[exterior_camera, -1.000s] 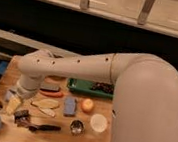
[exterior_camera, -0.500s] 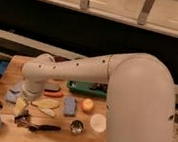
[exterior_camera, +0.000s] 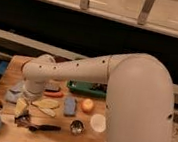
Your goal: Place brush in purple bowl
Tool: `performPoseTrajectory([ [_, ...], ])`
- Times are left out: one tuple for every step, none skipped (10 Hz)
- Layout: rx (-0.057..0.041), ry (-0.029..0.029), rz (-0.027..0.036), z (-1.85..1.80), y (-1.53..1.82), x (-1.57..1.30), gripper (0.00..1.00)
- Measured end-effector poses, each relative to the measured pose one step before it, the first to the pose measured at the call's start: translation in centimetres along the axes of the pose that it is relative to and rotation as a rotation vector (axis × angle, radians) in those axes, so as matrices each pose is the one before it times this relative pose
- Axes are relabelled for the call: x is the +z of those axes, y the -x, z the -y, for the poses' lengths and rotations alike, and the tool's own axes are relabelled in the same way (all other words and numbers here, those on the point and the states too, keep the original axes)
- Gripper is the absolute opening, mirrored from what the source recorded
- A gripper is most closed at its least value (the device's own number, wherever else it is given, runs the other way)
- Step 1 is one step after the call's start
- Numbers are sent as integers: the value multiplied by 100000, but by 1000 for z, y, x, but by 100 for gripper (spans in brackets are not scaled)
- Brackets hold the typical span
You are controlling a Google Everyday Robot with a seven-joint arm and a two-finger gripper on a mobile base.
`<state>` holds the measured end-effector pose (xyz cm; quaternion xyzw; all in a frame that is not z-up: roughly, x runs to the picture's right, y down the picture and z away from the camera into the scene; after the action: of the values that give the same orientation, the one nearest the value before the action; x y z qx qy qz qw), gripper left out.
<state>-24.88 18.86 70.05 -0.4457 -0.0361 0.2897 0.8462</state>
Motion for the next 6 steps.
performPoseTrajectory([
  [-385,742,-984,-195,111,519,80],
  [-309,771,-1020,-365,-117,1212,80],
  [1171,588,-672,-5,-439,1199,80],
  [1736,672,-703,73,-654,1292,80],
  [1795,710,-620,-51,-567,1168,80],
  [873,441,-403,-163,-189,443,80],
])
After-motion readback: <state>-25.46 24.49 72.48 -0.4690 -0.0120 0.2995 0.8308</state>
